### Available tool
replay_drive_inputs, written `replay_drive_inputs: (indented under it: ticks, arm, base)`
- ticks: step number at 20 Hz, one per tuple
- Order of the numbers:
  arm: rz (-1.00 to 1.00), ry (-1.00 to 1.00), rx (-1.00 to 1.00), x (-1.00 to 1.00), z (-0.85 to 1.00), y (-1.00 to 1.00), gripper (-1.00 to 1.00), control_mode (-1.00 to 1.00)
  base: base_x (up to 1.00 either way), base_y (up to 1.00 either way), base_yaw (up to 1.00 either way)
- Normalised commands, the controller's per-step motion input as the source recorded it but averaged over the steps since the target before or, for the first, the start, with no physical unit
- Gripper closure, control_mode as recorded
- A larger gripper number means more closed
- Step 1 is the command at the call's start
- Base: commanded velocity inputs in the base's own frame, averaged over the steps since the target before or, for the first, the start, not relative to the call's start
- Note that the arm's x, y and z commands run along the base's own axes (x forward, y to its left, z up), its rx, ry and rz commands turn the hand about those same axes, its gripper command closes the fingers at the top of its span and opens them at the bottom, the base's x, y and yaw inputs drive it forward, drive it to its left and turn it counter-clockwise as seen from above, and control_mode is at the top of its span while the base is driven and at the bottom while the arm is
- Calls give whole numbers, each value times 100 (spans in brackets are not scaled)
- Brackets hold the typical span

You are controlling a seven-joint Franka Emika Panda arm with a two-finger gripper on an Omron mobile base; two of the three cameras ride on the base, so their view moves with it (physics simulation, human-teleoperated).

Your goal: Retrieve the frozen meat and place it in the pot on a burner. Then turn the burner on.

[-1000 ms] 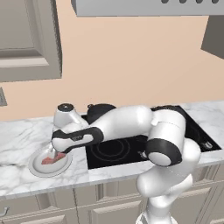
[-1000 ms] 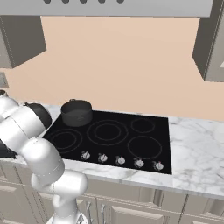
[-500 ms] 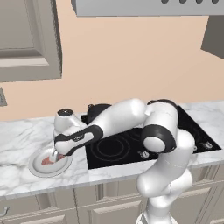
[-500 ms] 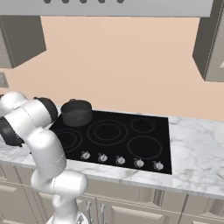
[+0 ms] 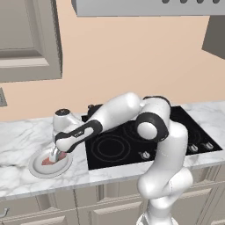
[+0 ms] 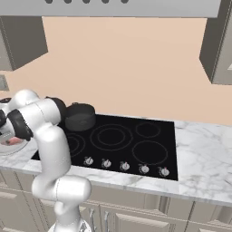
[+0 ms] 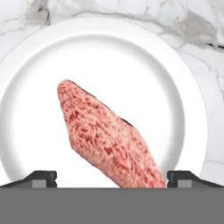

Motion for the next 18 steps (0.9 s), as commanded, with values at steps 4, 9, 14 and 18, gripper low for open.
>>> replay_drive_inputs:
  ticks: [4,9,14,18]
  arm:
    - [0,0,-9,24,-14,8,-100,-100]
    - [0,2,-4,12,-27,6,-100,-100]
    - [0,6,0,0,-26,2,-100,-100]
    - [2,0,0,0,-11,3,-100,-100]
  base:
    - [0,0,0]
    - [0,0,0]
    - [0,0,0]
    - [0,0,0]
